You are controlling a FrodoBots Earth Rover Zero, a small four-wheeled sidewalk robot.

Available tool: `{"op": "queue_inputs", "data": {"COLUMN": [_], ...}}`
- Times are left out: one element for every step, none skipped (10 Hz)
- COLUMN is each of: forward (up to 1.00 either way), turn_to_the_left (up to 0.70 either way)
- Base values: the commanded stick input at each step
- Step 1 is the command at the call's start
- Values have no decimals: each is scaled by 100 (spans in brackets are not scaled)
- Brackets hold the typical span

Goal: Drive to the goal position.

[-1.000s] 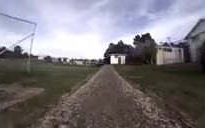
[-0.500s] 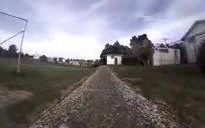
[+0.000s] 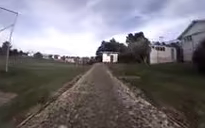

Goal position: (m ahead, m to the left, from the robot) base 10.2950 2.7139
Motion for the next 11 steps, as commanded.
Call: {"op": "queue_inputs", "data": {"forward": [85,85,85,85,85,85,85,85,85,85,85], "turn_to_the_left": [0,0,0,0,0,0,0,0,0,0,0]}}
